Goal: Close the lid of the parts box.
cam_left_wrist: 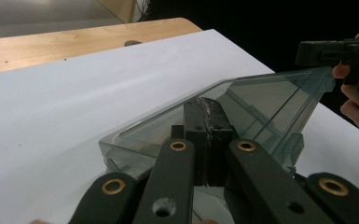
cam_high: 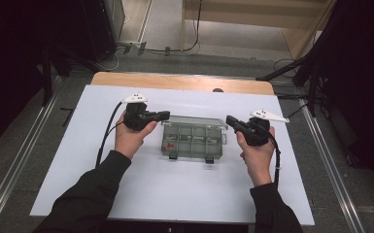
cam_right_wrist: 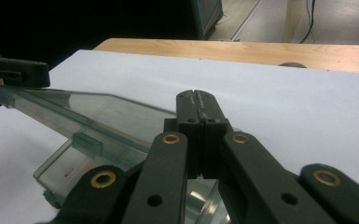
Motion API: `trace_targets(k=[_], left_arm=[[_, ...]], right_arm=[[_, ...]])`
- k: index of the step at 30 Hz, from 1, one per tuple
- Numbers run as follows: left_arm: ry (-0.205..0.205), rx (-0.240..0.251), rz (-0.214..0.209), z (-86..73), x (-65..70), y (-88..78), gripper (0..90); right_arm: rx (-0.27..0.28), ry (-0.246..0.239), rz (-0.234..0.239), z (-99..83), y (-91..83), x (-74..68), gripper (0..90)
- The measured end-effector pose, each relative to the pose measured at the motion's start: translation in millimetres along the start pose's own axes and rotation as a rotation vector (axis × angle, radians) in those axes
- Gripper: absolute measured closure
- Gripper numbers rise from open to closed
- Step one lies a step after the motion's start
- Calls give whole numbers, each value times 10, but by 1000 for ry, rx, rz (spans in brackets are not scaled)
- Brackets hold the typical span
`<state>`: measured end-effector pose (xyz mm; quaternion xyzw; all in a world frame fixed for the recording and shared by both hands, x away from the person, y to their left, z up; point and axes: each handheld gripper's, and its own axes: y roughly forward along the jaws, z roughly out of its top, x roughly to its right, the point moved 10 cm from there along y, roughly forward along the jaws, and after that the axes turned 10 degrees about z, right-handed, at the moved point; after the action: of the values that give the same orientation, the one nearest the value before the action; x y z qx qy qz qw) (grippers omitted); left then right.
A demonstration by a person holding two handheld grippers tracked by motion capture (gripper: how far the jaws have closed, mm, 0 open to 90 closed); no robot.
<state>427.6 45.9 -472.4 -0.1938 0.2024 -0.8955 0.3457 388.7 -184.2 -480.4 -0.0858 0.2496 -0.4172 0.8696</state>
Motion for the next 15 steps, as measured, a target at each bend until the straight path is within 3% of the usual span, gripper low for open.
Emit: trace_targets(k=[8, 15], left_arm=[[45, 14, 38, -162, 79, -63, 900], [50, 35, 37, -251, 164, -127, 900]], right_arm=[[4, -4, 17, -143, -47, -144, 900], [1, -23, 11, -250, -82, -215, 900]])
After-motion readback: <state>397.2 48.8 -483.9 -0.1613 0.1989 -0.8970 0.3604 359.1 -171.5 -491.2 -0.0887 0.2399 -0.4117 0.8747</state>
